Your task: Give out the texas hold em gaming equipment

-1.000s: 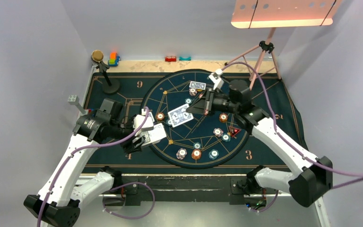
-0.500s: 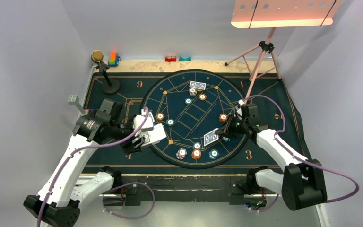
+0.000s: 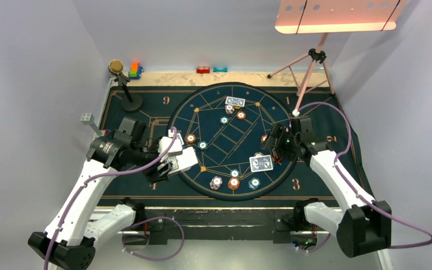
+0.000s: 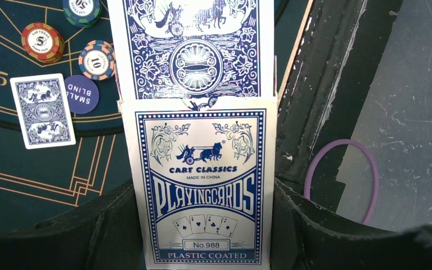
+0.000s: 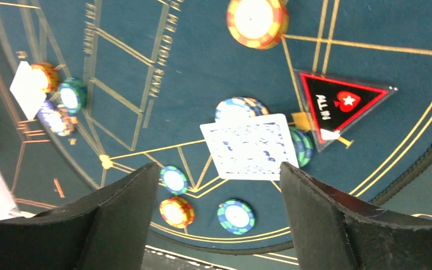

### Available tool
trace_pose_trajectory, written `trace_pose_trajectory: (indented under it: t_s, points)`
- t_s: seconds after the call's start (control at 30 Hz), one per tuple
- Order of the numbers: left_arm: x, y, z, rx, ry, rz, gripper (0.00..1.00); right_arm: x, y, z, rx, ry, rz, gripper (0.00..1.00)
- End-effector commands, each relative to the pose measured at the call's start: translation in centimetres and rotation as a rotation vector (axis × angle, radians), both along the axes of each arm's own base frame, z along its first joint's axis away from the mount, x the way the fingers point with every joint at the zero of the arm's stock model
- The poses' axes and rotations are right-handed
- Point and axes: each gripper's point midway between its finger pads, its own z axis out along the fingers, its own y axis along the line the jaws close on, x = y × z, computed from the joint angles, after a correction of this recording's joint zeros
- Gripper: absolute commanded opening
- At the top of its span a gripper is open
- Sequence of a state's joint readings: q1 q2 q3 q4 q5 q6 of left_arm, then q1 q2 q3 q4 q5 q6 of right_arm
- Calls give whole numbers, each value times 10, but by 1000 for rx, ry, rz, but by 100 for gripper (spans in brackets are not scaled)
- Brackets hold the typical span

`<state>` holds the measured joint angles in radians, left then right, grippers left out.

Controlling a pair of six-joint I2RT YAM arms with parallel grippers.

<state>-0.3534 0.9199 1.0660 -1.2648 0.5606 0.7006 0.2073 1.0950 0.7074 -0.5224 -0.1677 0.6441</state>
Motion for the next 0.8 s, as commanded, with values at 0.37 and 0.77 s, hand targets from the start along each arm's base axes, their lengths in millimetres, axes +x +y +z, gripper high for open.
trace_pose_trajectory:
  t_s: [0.37, 0.77]
  points:
    - [10, -8, 17, -55, -71, -19, 0, -36, 211, 192, 454, -335, 619, 93]
    - [11, -8, 17, -55, -74, -9, 0, -65, 292, 184, 597, -276, 804, 96]
